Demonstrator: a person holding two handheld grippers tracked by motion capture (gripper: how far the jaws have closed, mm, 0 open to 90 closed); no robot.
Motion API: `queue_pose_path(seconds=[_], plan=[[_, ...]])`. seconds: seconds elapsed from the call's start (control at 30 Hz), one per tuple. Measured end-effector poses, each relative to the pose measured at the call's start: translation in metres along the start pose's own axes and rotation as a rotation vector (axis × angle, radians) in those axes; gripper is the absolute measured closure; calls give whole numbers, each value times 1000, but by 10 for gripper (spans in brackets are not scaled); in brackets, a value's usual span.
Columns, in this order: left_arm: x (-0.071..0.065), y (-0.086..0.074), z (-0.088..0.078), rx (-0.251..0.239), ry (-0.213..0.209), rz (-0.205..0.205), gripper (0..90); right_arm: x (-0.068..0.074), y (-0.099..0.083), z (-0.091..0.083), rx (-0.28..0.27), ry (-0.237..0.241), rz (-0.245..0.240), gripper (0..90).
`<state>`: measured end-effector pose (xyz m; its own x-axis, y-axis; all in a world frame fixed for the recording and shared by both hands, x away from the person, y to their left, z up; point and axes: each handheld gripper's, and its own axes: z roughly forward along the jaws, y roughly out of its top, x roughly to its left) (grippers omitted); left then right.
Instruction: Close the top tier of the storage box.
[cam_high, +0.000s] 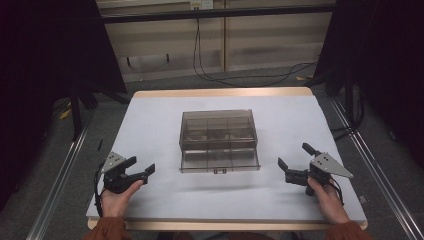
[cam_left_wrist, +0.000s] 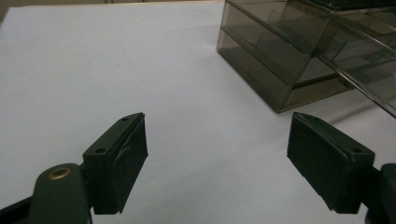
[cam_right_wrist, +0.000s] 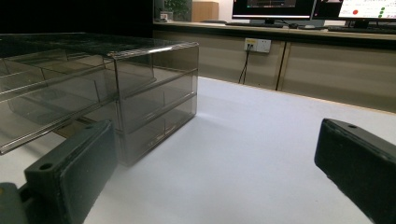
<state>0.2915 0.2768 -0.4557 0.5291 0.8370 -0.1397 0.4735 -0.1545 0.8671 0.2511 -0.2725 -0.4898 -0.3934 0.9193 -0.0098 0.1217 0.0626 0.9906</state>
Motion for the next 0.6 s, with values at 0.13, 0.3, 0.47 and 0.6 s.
queue_pose_path(seconds=[0.13, 0.3, 0.47, 0.6], plan=[[-2, 0, 1, 21, -29, -3, 201, 0, 0, 0, 0, -2, -2, 0], [-11, 2, -1, 47, -59, 14, 287, 0, 0, 0, -3, -1, -8, 0], [-21, 3, -3, 65, -83, 70, 382, 1, 0, 0, -1, -5, -6, 0], [-27, 2, -3, 81, -129, 80, 446, 0, 0, 0, 0, -5, -1, 0]])
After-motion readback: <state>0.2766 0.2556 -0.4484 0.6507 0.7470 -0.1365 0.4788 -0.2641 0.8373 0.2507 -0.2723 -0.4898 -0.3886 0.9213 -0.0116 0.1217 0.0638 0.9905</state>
